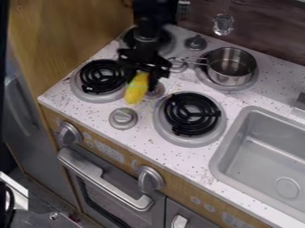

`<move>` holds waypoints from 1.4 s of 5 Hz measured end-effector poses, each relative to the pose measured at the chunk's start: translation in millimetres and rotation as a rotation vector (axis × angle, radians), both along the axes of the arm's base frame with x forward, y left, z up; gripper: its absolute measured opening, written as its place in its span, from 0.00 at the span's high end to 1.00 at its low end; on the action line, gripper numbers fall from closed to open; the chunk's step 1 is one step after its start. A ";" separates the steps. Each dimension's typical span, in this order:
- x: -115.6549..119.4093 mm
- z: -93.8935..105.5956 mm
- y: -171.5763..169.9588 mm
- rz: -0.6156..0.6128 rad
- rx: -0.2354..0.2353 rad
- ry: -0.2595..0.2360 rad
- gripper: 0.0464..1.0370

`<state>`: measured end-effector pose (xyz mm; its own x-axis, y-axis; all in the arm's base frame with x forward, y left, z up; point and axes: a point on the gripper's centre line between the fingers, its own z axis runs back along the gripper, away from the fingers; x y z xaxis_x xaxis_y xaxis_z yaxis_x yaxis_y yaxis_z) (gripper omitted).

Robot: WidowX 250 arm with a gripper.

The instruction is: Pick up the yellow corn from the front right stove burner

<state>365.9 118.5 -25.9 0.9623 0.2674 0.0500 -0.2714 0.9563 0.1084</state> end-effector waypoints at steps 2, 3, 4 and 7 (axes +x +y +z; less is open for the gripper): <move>-4.7 -16.4 21.0 0.026 -0.008 0.034 0.37; 2.1 -15.4 19.4 -0.017 -0.037 0.015 0.09; 7.5 -16.2 10.4 -0.085 -0.036 0.000 0.04; 0.4 48.0 -51.3 -0.208 -0.027 -0.019 0.04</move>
